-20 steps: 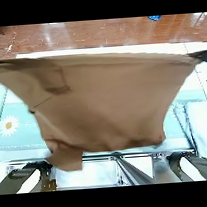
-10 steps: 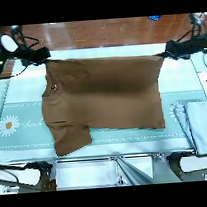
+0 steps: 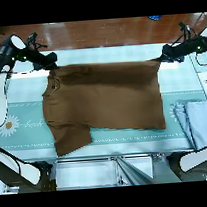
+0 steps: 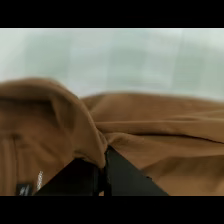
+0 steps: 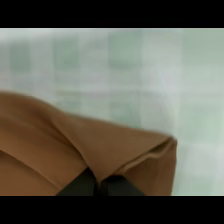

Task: Fold the shirts.

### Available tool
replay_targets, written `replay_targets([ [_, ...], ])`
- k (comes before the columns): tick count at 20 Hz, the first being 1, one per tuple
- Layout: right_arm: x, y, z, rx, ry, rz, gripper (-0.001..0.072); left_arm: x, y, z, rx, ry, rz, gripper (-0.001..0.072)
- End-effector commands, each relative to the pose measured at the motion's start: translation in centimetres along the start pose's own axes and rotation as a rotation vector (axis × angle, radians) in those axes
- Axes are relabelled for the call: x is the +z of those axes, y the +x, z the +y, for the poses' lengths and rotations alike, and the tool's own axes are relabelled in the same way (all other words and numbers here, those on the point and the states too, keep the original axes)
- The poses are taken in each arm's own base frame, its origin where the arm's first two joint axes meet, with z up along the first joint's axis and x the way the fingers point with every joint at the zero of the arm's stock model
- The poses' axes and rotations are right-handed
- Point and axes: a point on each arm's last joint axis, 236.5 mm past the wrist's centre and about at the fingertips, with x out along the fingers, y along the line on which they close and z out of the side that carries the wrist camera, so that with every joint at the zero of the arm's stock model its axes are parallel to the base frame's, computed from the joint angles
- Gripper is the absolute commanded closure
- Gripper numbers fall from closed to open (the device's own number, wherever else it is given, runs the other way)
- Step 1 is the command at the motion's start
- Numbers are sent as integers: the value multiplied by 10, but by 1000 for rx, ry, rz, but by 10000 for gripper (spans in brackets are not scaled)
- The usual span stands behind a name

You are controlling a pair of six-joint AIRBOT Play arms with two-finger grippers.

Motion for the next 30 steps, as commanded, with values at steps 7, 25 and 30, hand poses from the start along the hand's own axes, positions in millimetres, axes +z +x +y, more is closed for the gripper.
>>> replay_targets([
  [7,-131,31,-29,-26,70,441,690,-113,-5,46,-20,17,456,686],
  [25,-110,-24,-24,-127,116,239,299,-128,-56,25,12,-6,400,198],
  [30,-133,-56,-27,-167,130,19,299,-170,-98,82,77,-161,212,199],
])
